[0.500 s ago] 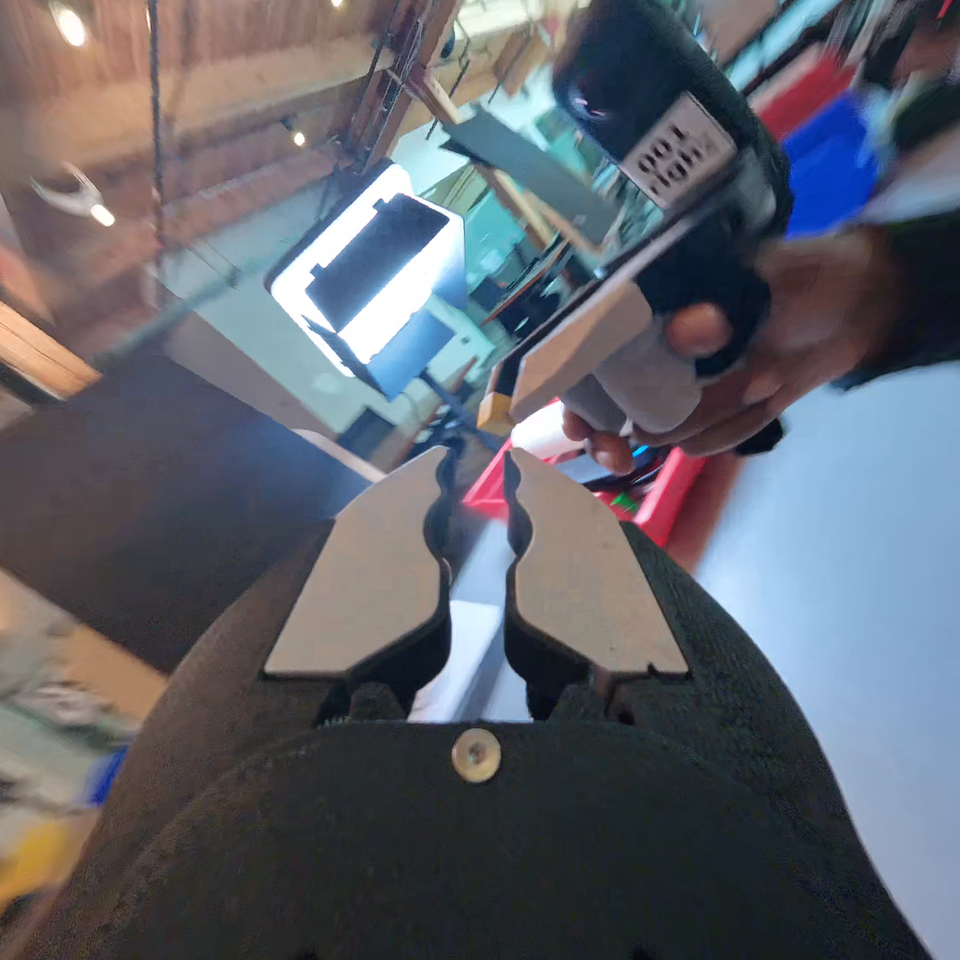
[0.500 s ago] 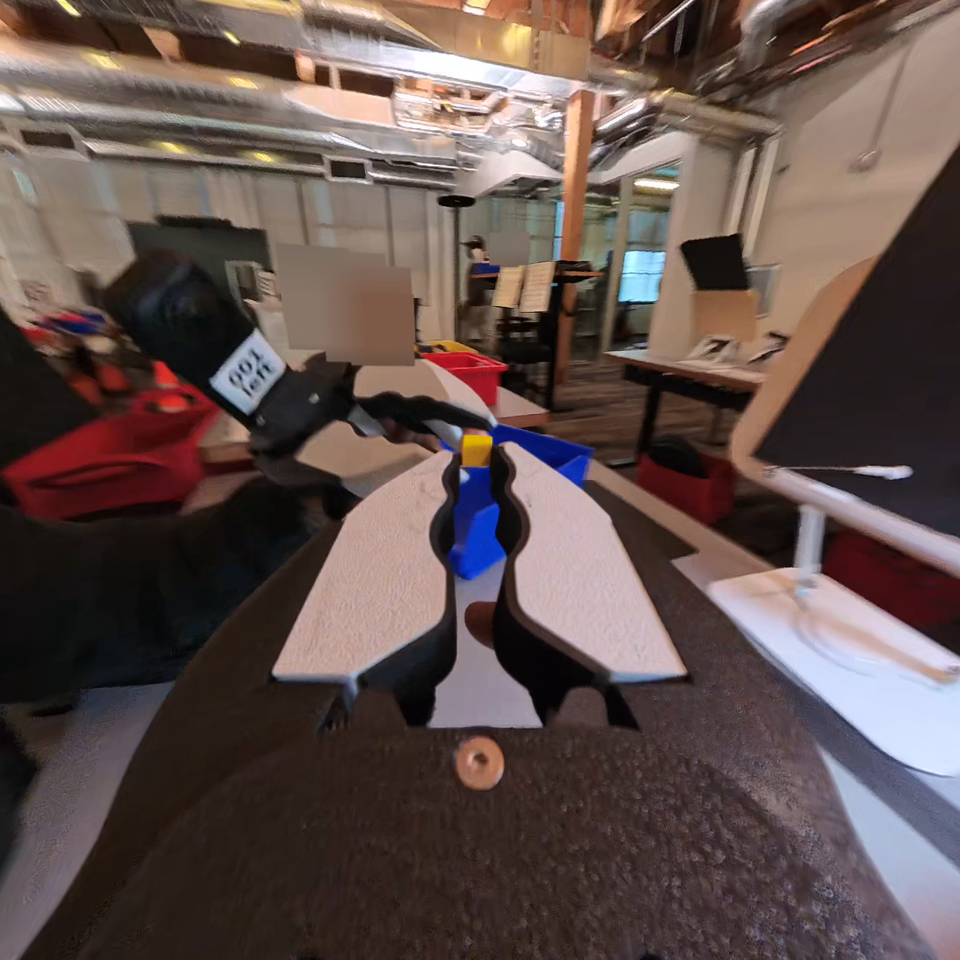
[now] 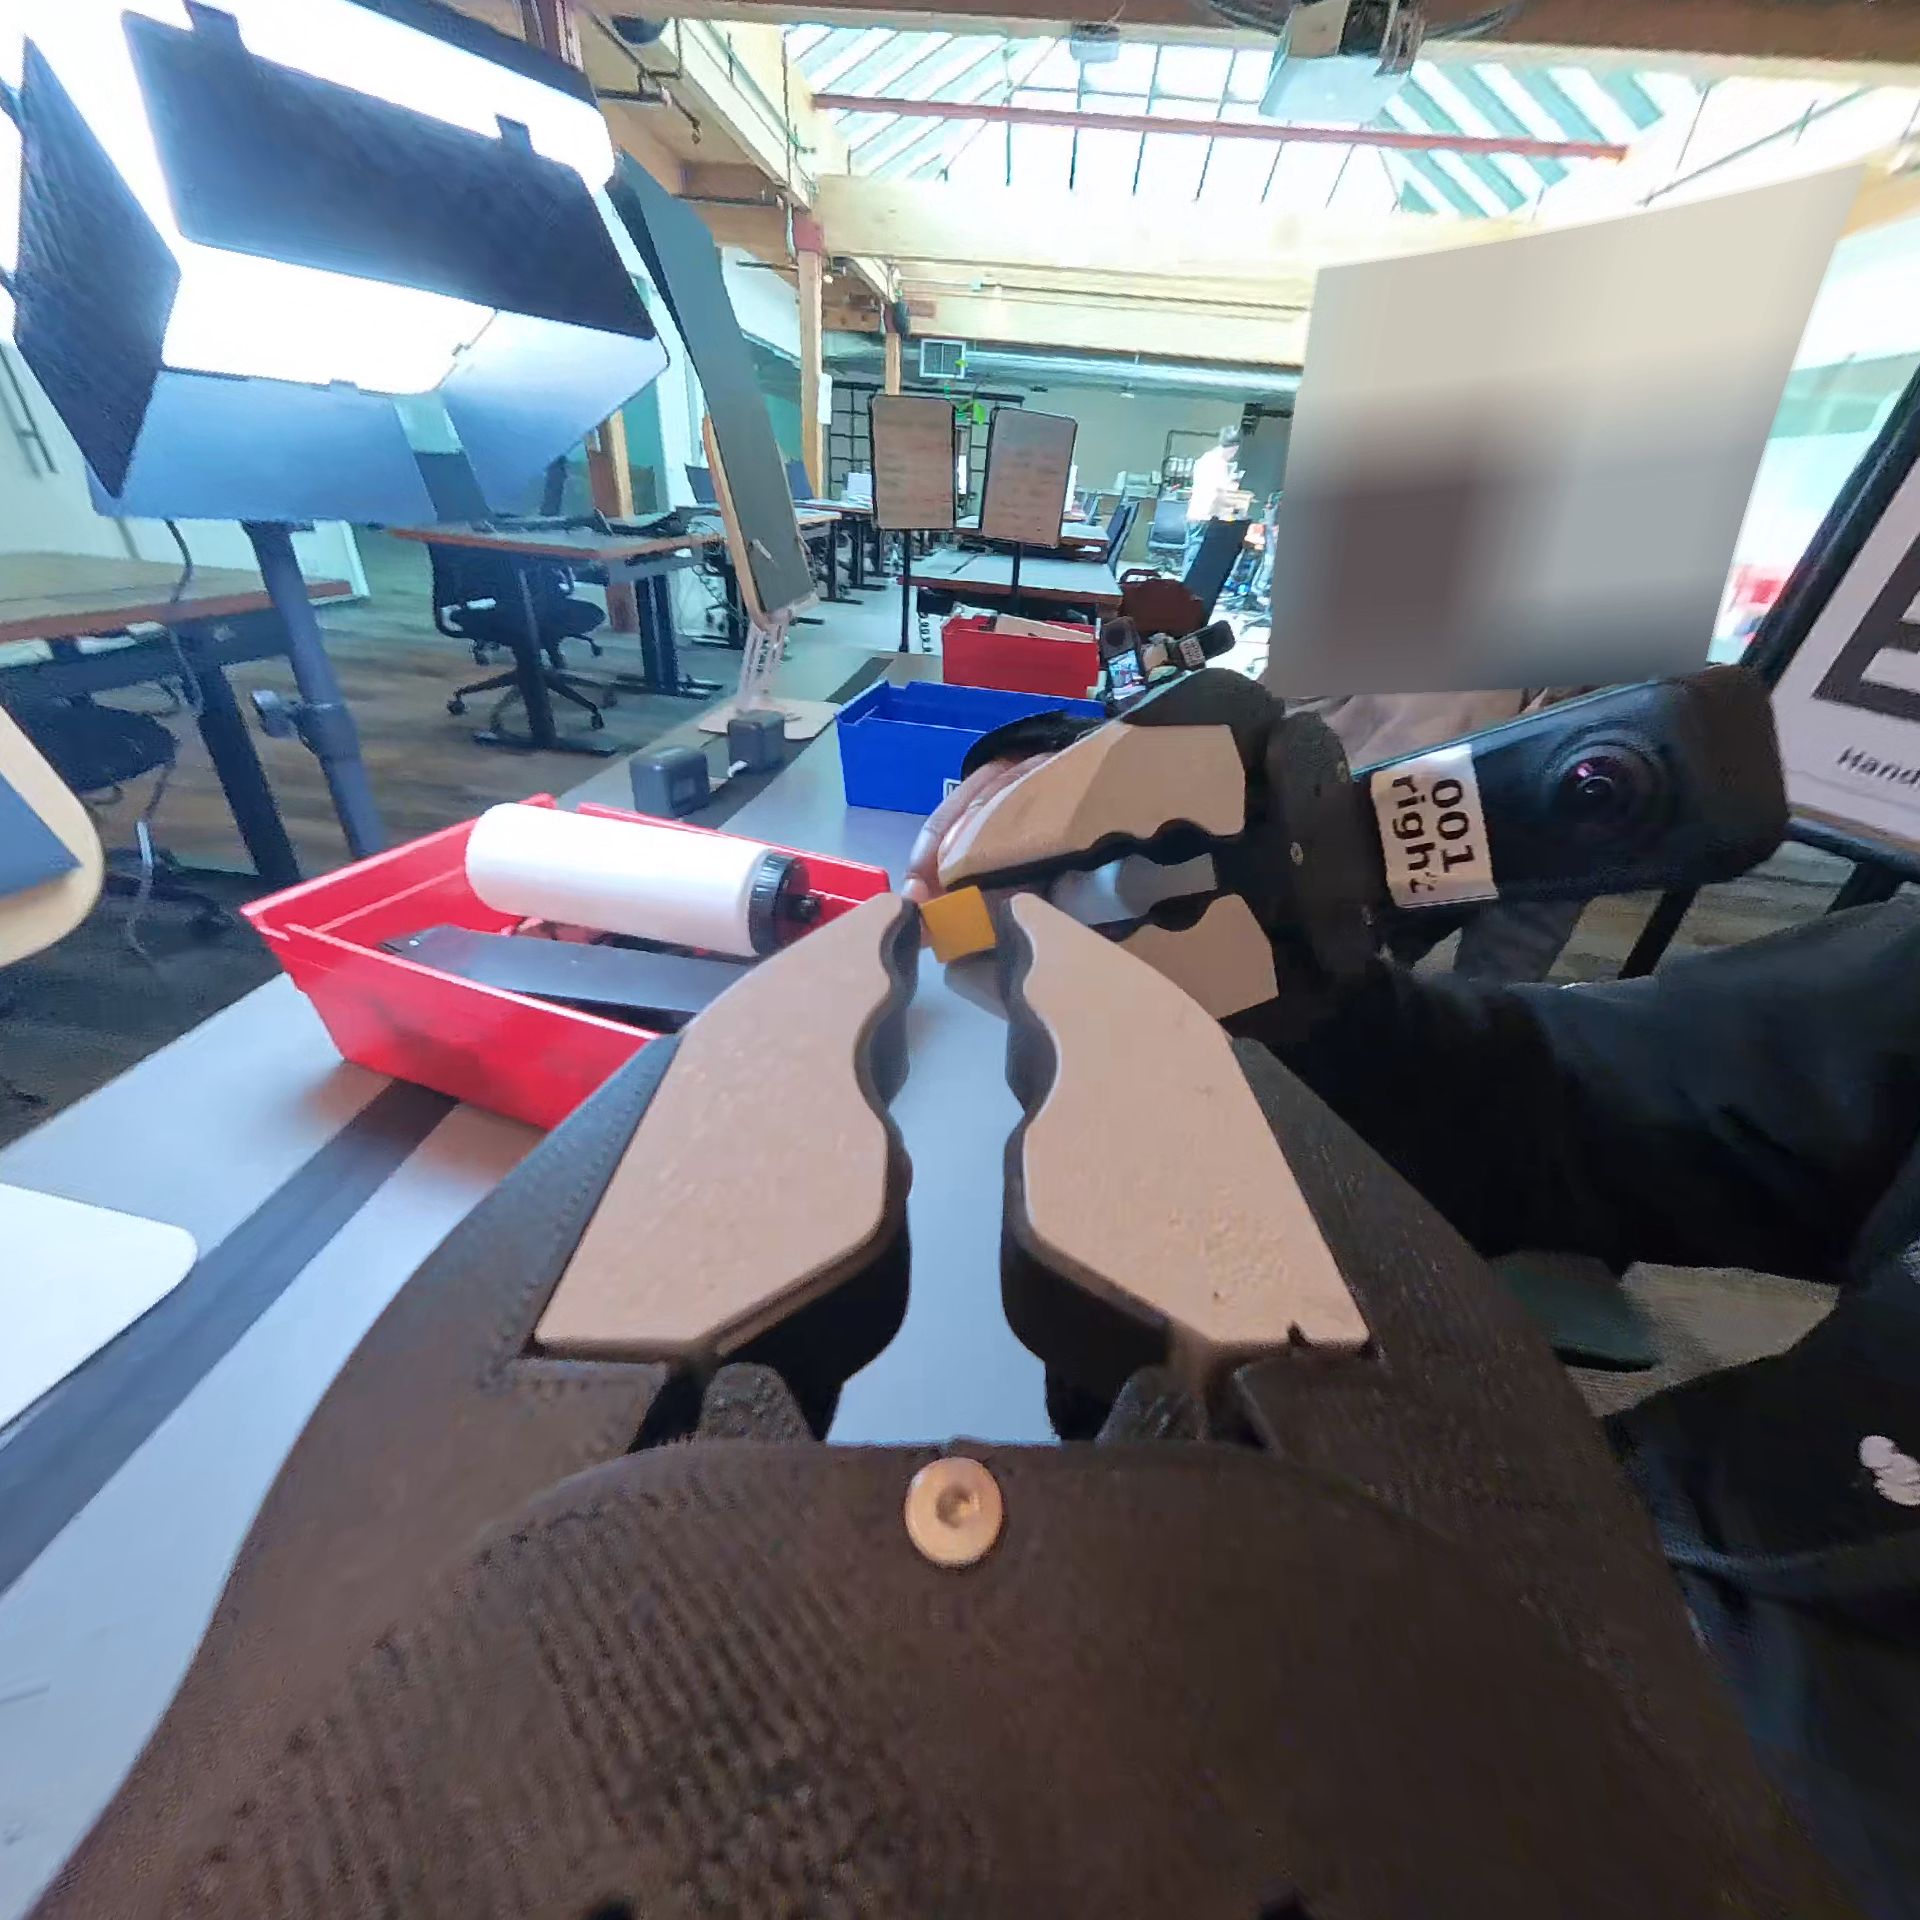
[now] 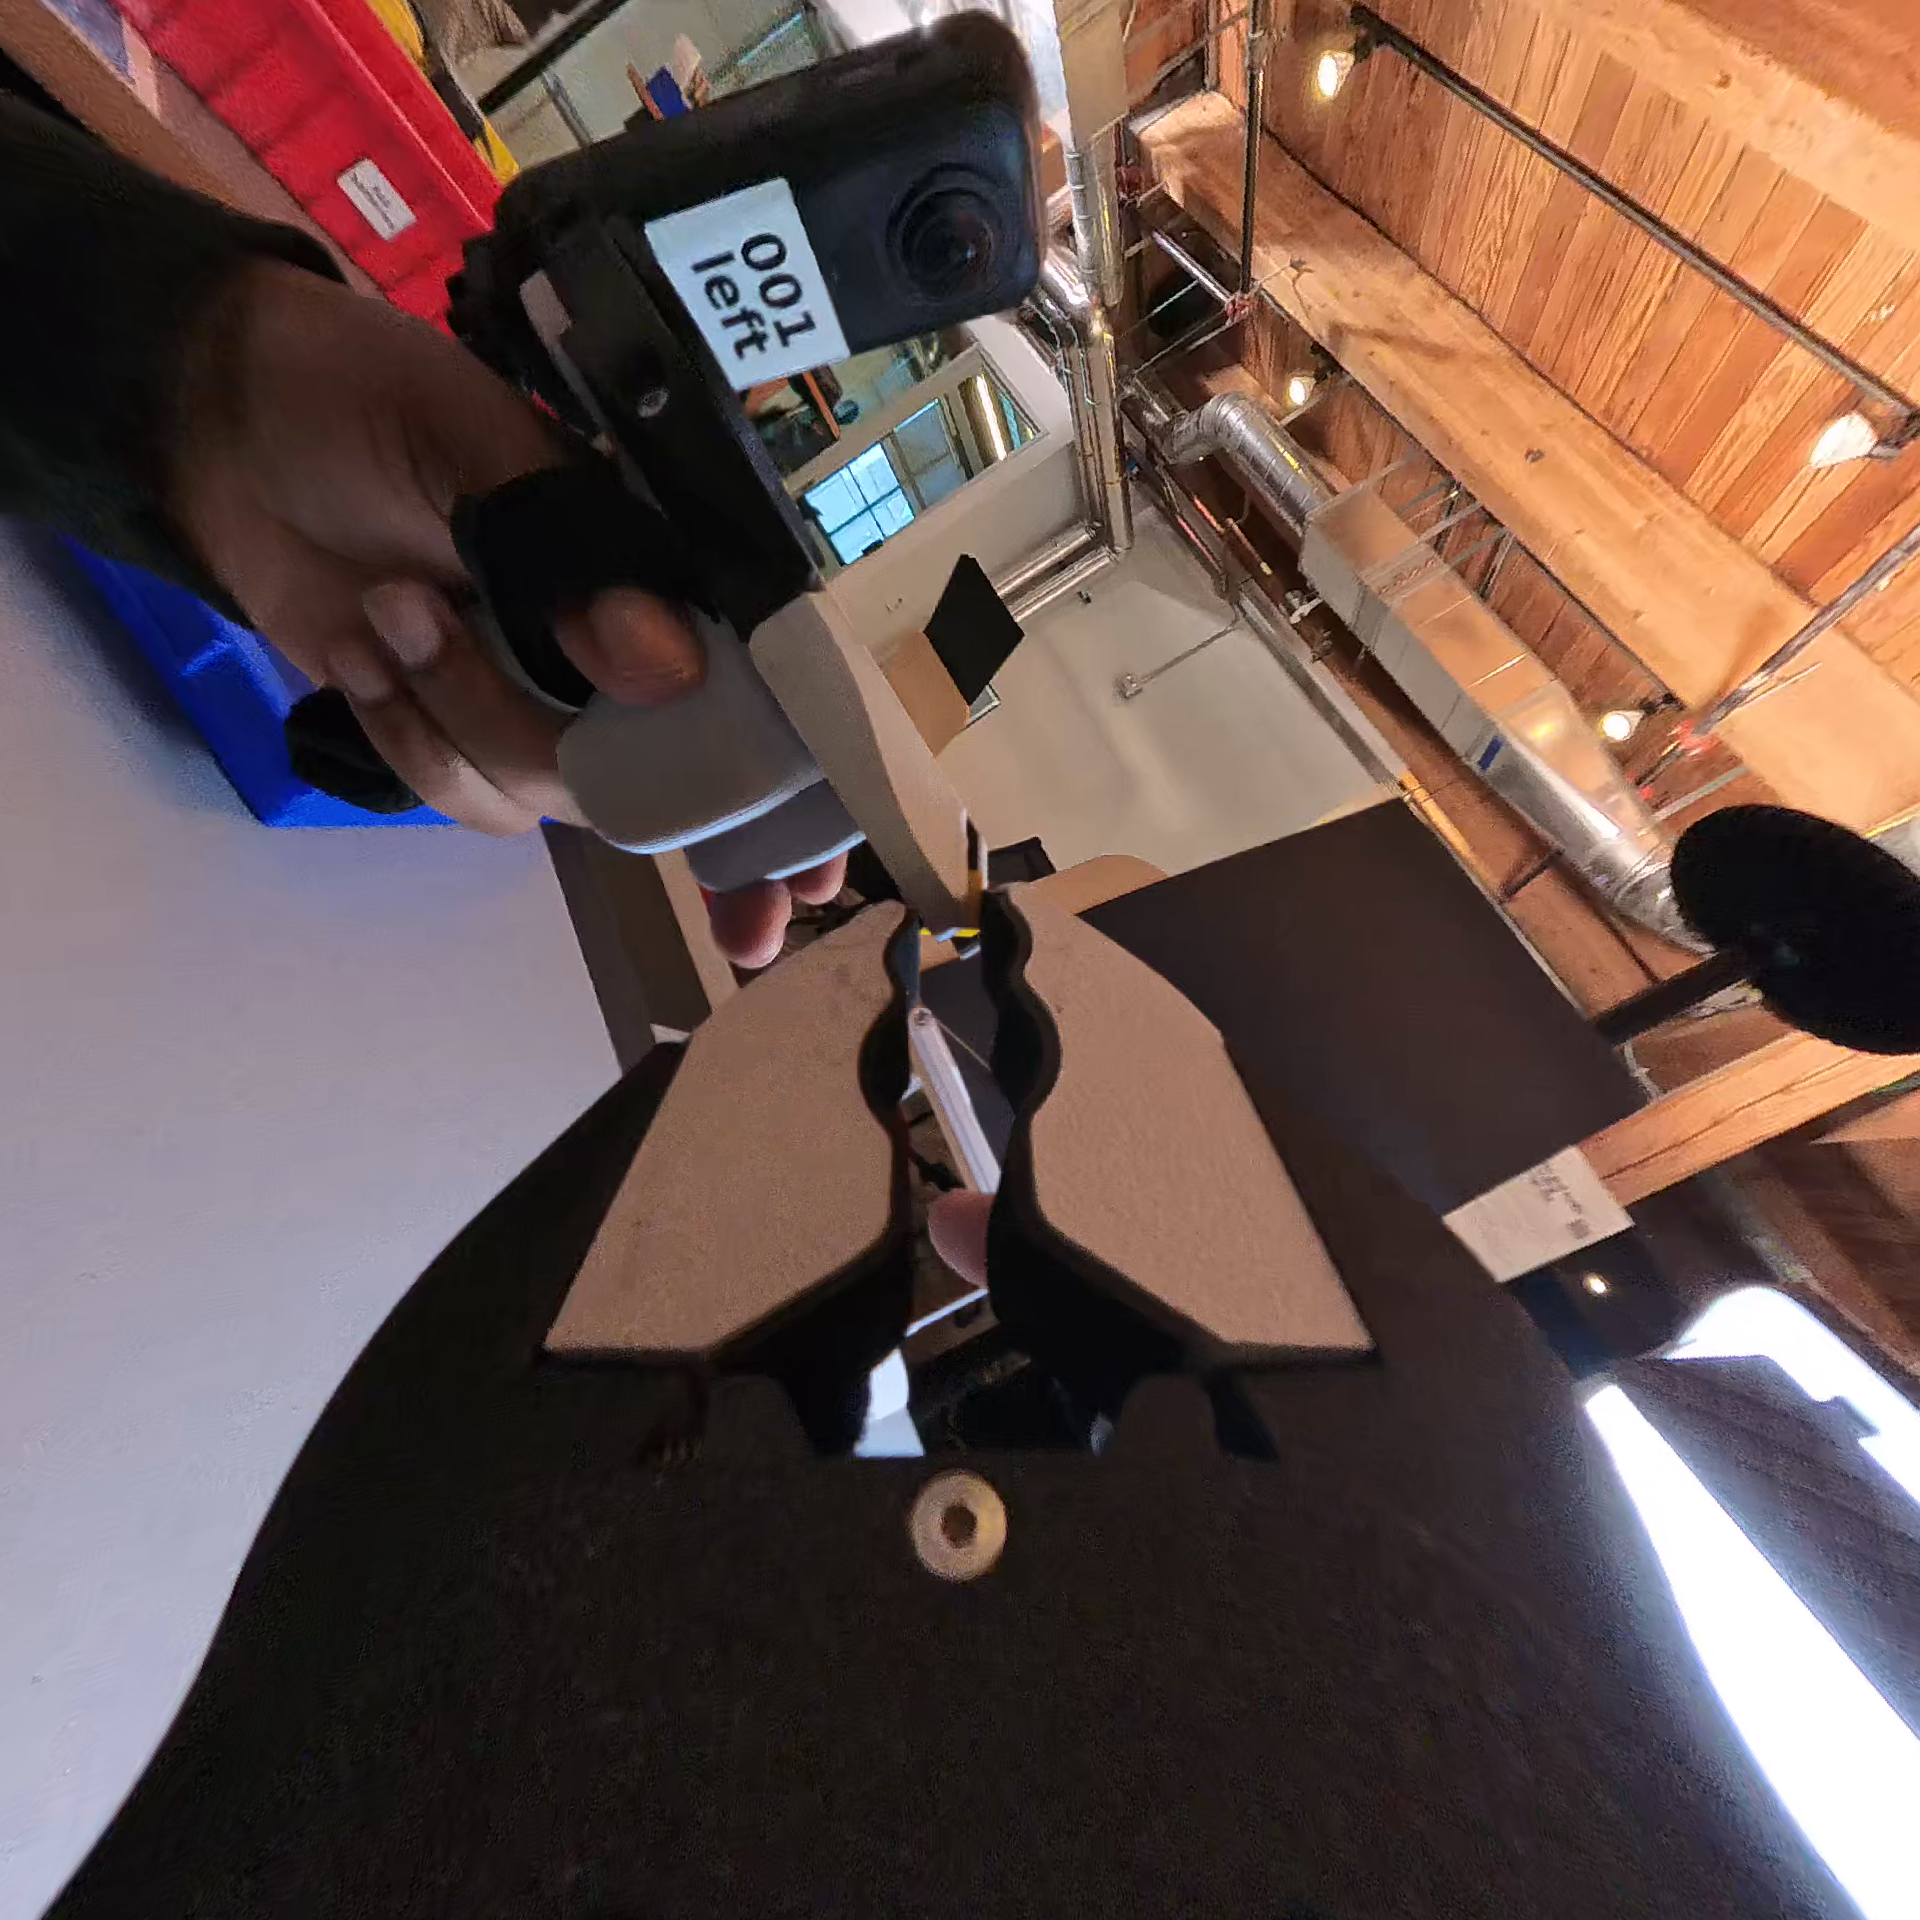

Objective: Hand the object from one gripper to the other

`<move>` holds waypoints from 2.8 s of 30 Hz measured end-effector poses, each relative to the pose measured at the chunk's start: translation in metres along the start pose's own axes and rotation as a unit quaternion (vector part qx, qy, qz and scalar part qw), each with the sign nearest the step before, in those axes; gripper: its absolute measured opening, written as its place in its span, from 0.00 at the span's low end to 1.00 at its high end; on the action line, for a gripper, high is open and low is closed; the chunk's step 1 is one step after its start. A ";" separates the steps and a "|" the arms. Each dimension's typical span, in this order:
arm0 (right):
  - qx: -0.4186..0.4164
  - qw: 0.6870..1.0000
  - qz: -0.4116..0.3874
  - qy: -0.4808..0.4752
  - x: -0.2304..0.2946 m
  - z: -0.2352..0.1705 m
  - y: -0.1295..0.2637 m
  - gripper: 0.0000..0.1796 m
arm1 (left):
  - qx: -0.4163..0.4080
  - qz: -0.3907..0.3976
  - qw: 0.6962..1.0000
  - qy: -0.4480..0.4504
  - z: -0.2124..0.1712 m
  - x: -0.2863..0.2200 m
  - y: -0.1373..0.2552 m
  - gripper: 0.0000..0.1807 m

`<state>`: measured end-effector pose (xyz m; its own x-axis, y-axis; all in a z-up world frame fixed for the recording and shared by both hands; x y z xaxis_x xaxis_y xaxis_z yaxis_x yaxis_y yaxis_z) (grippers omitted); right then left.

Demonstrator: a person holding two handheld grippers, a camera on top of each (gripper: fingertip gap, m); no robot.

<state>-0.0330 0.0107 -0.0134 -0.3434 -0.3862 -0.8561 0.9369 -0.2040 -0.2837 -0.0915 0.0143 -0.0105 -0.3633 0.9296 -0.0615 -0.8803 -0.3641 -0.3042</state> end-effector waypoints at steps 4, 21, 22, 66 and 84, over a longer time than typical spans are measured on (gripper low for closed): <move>-0.016 0.999 0.007 -0.049 -0.002 0.007 0.001 0.06 | 0.004 -0.010 0.999 -0.042 0.007 -0.006 0.003 0.07; -0.096 0.738 0.104 -0.660 -0.002 0.007 -0.003 0.12 | 0.025 0.005 0.877 -0.481 0.004 -0.024 0.006 0.06; -0.097 0.735 0.102 -0.664 -0.002 0.006 -0.003 0.12 | 0.026 0.005 0.875 -0.483 0.003 -0.024 0.007 0.06; -0.165 0.711 0.098 -0.676 -0.030 0.010 0.012 0.15 | -0.102 -0.072 0.953 -0.275 0.027 -0.041 0.013 0.06; -0.136 0.652 0.130 -0.734 -0.007 0.019 -0.003 0.07 | -0.053 -0.072 0.927 -0.365 0.017 -0.037 0.018 0.06</move>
<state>-0.0342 -0.0033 0.0018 0.3245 -0.8619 0.3897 0.8844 0.1304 -0.4482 -0.0986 -0.0278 0.0021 -0.3886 0.6687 0.6339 -0.9145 -0.1963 -0.3537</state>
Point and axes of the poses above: each gripper's, where its closed fingertips meet, y back along the fingers, z out of its top, x = y × z across the jaws, the point moved 4 cm from there along y, back along the fingers, and after that the axes turned 15 degrees about -x, right-handed, at the moved point
